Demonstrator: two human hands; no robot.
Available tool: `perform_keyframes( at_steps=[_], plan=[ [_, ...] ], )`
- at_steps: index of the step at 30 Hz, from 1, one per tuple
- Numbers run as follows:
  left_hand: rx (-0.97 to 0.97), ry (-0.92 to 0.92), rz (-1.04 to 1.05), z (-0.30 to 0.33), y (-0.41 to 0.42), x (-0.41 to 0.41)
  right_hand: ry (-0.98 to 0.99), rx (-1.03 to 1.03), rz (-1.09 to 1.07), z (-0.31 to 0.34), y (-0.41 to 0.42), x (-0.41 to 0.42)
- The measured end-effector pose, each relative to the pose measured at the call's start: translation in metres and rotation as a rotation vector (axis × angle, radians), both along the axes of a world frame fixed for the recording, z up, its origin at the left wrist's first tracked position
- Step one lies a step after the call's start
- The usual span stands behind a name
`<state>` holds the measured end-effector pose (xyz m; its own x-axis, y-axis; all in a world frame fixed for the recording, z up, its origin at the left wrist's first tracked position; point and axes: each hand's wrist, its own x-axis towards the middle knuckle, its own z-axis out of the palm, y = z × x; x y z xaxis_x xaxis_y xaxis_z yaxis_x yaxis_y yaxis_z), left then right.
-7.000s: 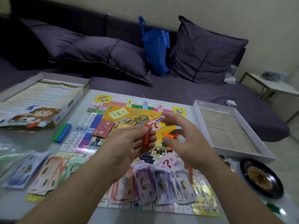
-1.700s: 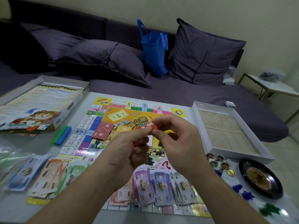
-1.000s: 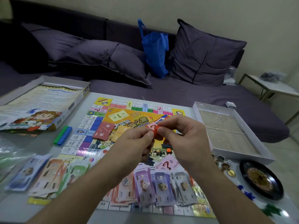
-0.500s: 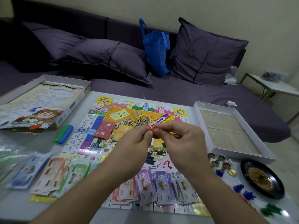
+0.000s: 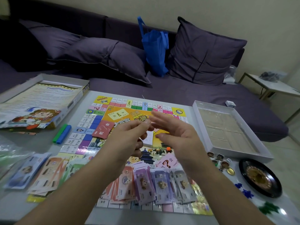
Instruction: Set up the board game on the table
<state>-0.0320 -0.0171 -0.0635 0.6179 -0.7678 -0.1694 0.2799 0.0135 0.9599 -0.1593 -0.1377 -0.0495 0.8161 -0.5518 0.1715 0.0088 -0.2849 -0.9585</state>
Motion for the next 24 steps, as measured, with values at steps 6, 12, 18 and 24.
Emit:
perform_keyframes(
  at_steps=[6,12,18,24],
  plan=[
    [0.038,0.083,0.047,-0.001,-0.004,0.005,0.14,-0.202,-0.479,-0.024,-0.062,-0.006],
    [0.112,0.026,0.11,-0.003,-0.005,0.006,0.582,-0.544,-0.424,-0.064,-0.082,0.002],
    [0.059,0.035,0.014,-0.006,-0.002,0.002,0.679,-0.695,-0.456,-0.092,-0.079,0.022],
    [0.031,-0.004,-0.028,-0.008,0.0,0.004,0.577,-0.604,-0.465,-0.095,-0.083,0.024]
  ],
)
